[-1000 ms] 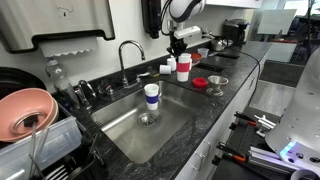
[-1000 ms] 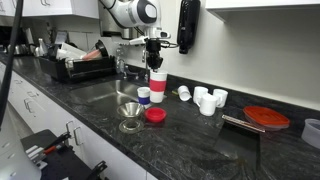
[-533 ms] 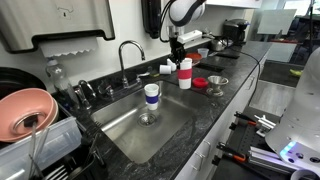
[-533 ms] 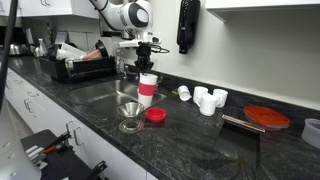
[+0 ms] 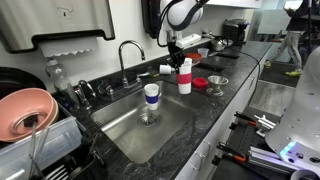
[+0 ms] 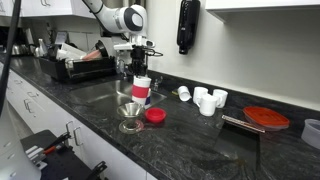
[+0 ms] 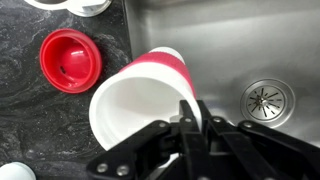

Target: Put the white and pink cup in the sink

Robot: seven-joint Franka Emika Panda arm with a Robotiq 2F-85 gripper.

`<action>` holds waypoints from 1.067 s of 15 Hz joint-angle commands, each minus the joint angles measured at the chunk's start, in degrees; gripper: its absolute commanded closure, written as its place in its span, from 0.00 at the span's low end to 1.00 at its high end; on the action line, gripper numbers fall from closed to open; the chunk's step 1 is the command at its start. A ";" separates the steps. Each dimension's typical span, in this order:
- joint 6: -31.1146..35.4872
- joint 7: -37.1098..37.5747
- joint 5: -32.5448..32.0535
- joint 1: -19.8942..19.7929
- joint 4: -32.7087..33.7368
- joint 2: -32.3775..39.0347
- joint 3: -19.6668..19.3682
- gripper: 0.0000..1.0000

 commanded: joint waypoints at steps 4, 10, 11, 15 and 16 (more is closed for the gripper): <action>-0.01 -0.35 0.98 0.05 -0.14 0.20 0.31 0.98; 0.76 -1.61 4.33 2.02 -1.75 3.24 2.68 0.98; 1.10 -1.56 4.19 2.49 -1.73 4.04 2.98 0.98; 3.80 -2.61 5.96 3.38 -1.57 7.57 3.93 0.98; 4.95 -2.97 6.41 3.49 -1.61 8.51 4.01 0.98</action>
